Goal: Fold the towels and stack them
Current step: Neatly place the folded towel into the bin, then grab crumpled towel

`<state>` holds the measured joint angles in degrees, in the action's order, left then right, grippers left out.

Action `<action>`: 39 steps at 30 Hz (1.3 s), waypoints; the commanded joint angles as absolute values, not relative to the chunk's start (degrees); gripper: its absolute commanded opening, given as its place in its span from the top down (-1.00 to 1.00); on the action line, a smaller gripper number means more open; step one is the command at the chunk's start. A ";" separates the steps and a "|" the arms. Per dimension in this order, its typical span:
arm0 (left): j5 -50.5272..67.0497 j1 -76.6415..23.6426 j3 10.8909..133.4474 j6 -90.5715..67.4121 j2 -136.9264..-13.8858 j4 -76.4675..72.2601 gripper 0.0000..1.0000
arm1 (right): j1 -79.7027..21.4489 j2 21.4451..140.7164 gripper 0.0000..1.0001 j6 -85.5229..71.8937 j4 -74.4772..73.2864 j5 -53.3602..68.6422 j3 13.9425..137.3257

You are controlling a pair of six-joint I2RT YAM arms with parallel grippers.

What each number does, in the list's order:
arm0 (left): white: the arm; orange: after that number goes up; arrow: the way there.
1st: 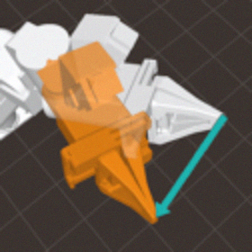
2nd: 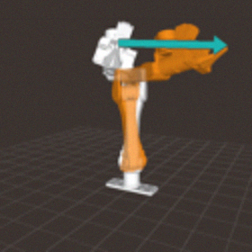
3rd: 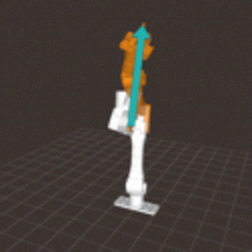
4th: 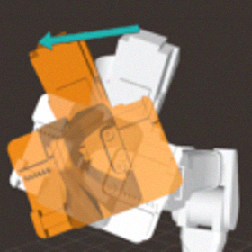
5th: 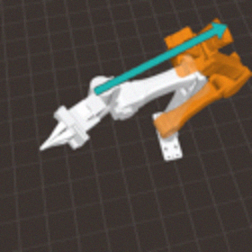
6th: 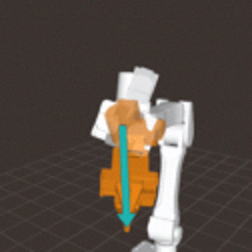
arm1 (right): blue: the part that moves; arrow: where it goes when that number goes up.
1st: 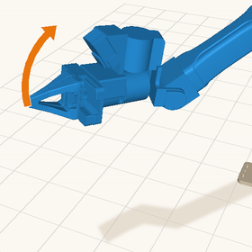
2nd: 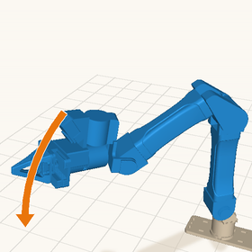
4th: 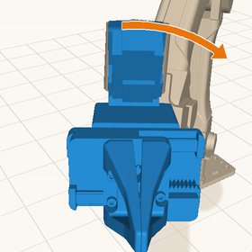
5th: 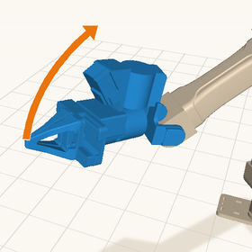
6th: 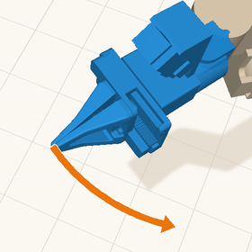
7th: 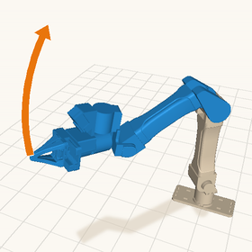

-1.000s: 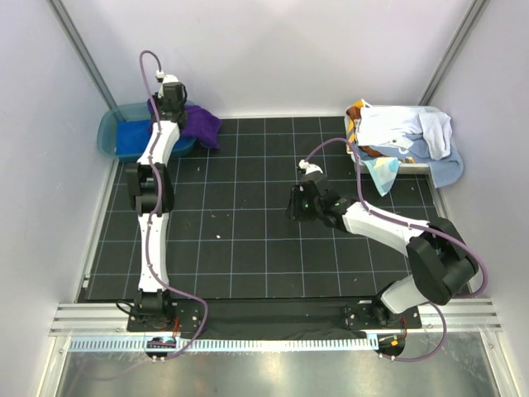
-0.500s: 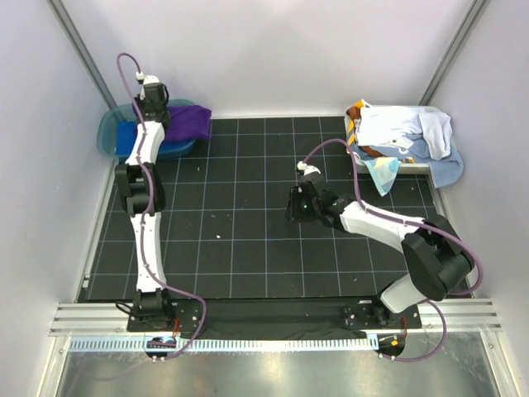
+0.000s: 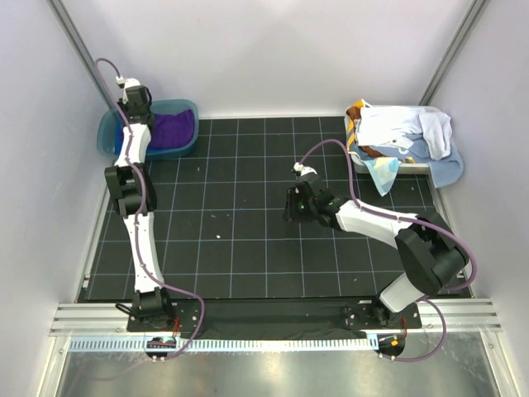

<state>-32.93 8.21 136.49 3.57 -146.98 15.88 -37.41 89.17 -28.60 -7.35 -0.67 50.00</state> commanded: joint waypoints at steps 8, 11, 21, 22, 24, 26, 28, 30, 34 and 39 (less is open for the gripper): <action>-33.31 10.37 134.83 -2.81 -145.64 12.30 -0.16 | -37.97 88.68 0.30 -27.69 -5.36 -0.79 52.38; -32.78 9.76 134.13 -3.25 -143.88 12.31 -0.25 | -38.06 88.51 0.30 -27.77 -5.36 -0.79 52.38; -32.44 4.13 124.12 -7.29 -135.62 6.52 -0.34 | -38.23 86.66 0.30 -27.51 -5.80 -0.97 52.82; -31.82 3.70 123.49 -9.12 -134.83 6.42 -0.34 | -38.23 86.31 0.29 -27.60 -5.89 -0.97 52.74; -31.82 2.11 122.35 -10.36 -133.25 6.50 -0.34 | -38.23 85.00 0.29 -27.51 -6.32 -1.93 52.65; -30.68 0.54 119.80 -12.03 -131.32 6.59 -0.34 | -38.23 83.94 0.29 -27.33 -6.68 -3.25 52.38; -29.02 -1.75 116.04 -13.09 -129.74 6.68 -0.34 | -38.23 82.71 0.28 -27.16 -7.12 -4.83 52.47; -27.86 -4.38 112.78 -15.02 -126.59 6.59 -0.31 | -38.15 81.92 0.28 -26.81 -8.69 -6.76 52.82; -24.79 -9.66 103.82 -20.38 -120.16 6.59 -0.28 | -36.48 79.72 0.24 -26.37 -11.86 -14.21 54.74; -24.08 -18.44 92.13 -24.69 -112.52 7.03 -0.25 | -26.65 80.16 0.20 -25.75 -19.59 -17.93 62.56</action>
